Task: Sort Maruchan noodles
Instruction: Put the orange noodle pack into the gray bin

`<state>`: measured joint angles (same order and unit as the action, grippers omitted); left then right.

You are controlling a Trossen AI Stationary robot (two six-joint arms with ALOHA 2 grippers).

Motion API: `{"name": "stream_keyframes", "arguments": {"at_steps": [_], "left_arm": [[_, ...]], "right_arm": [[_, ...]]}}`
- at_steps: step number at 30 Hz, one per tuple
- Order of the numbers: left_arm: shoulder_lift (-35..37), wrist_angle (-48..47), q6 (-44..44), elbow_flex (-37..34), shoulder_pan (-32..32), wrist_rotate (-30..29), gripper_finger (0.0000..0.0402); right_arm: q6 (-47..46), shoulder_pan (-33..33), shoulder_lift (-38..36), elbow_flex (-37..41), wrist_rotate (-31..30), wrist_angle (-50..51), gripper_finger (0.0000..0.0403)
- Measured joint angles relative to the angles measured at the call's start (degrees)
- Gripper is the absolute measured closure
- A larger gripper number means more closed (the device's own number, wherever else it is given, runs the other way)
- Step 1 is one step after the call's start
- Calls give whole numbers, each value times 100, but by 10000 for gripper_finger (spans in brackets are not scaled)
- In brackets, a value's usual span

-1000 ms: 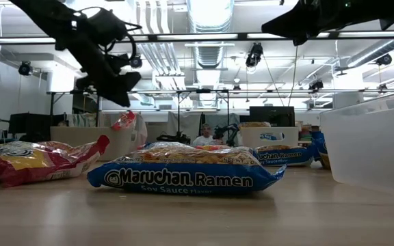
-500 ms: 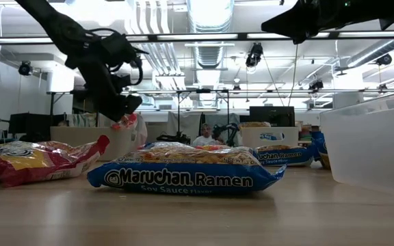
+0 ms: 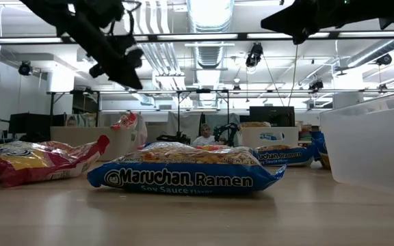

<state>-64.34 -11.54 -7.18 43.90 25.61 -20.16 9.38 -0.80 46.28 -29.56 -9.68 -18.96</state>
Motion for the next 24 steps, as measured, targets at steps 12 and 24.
{"name": "stream_keyframes", "arguments": {"at_steps": [12,24], "left_arm": [[522,20,768,-525,-1984,178,349],[576,109,1015,-714,-2931,172,349]], "right_arm": [[-1930,0,811,4,-407,-98,381],[-2889,-150,2329,-1252,-394,636,381]]}}
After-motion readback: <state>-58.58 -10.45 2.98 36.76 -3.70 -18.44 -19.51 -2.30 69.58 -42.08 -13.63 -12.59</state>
